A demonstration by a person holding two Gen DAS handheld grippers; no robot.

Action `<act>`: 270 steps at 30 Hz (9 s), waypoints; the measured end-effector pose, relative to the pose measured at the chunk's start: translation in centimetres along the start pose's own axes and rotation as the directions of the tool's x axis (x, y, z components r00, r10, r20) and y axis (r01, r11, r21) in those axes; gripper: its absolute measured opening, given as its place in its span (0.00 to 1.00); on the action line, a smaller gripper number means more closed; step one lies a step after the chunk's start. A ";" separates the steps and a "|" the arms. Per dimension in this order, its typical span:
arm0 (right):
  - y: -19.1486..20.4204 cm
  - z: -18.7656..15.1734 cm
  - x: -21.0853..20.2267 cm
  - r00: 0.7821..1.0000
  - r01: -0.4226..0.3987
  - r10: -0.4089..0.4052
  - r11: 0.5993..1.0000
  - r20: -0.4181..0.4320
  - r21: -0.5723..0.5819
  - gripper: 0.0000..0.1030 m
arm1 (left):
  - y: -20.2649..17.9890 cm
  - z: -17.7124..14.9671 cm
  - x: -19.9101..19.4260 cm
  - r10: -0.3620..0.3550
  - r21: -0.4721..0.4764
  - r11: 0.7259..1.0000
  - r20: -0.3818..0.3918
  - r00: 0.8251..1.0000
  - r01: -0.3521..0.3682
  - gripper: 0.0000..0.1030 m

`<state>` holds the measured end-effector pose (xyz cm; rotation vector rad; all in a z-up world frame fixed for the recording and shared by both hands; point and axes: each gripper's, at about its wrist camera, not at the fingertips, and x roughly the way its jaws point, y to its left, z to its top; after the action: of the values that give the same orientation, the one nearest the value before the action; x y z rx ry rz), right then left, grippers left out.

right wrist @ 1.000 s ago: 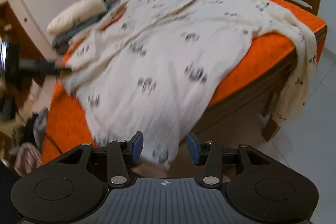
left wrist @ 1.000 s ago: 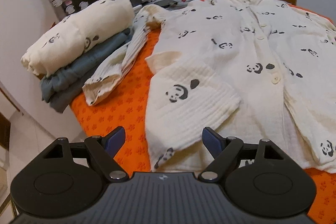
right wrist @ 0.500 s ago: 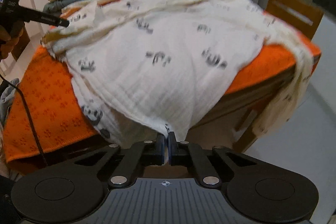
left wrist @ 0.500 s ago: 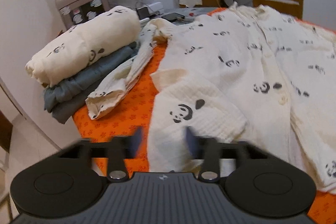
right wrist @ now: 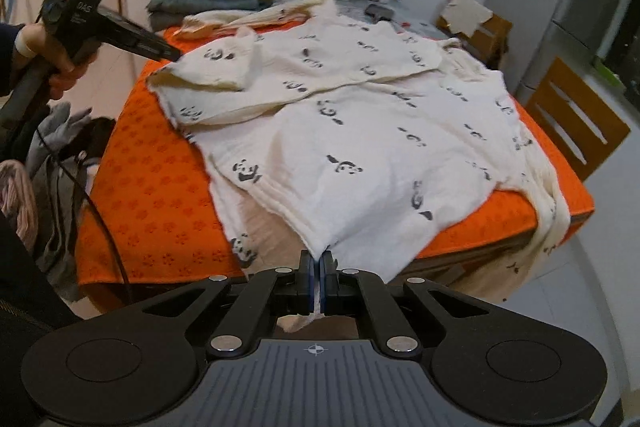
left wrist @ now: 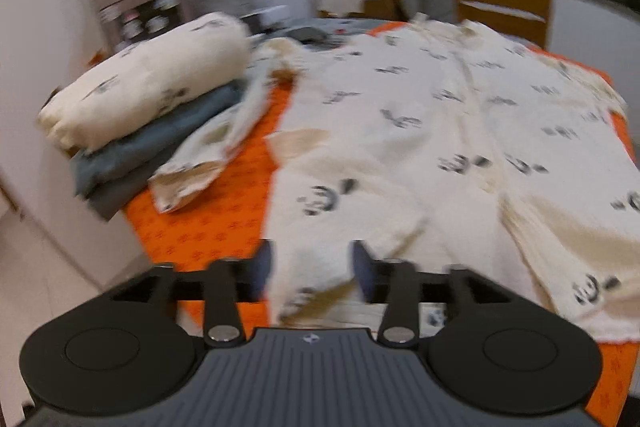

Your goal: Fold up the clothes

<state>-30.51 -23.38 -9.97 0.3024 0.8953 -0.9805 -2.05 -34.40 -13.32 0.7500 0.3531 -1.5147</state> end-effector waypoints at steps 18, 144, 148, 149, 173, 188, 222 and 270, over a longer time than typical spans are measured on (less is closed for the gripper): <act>-1.7 0.8 2.5 0.995 -0.086 0.084 0.996 -0.046 -0.037 0.06 | -2.3 0.3 4.6 0.079 0.003 0.997 -0.006 0.997 -0.079 0.08; -4.8 -4.1 4.6 0.962 -0.270 0.273 0.923 0.028 0.276 0.48 | -7.7 -4.2 -6.8 -0.293 0.145 0.944 -0.050 0.955 0.297 0.49; -5.2 -6.1 5.9 0.960 -0.273 0.275 0.882 0.052 0.383 0.53 | -7.9 -3.7 -7.3 -0.281 0.165 0.945 -0.028 0.959 0.282 0.54; -5.3 -6.6 6.2 0.960 -0.274 0.275 0.870 0.059 0.409 0.53 | -7.9 -3.6 -7.4 -0.278 0.169 0.945 -0.025 0.960 0.279 0.54; -11.6 -15.7 14.8 0.662 -0.703 0.488 0.140 0.569 0.697 0.07 | -7.0 -2.8 -9.4 -0.220 0.188 0.958 0.005 0.976 0.215 0.60; -13.2 -8.3 3.2 0.775 -0.605 0.425 0.285 0.468 0.743 0.05 | -4.9 -4.6 -7.5 -0.106 0.094 0.990 0.002 0.994 0.105 0.75; -27.7 -0.8 0.4 0.990 -0.140 0.113 0.798 0.083 0.586 0.21 | -8.6 0.7 -7.3 0.015 -0.181 0.983 0.055 0.998 -0.005 0.80; -43.1 40.7 35.8 0.898 -0.438 0.439 0.895 -0.009 -0.079 0.37 | -4.8 15.6 10.4 0.582 -0.504 0.571 -0.309 0.752 -0.648 0.80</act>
<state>-36.01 -92.30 -5.52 0.4120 0.8081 -0.5247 -9.71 -51.73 -9.64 0.3790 0.5424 -0.6175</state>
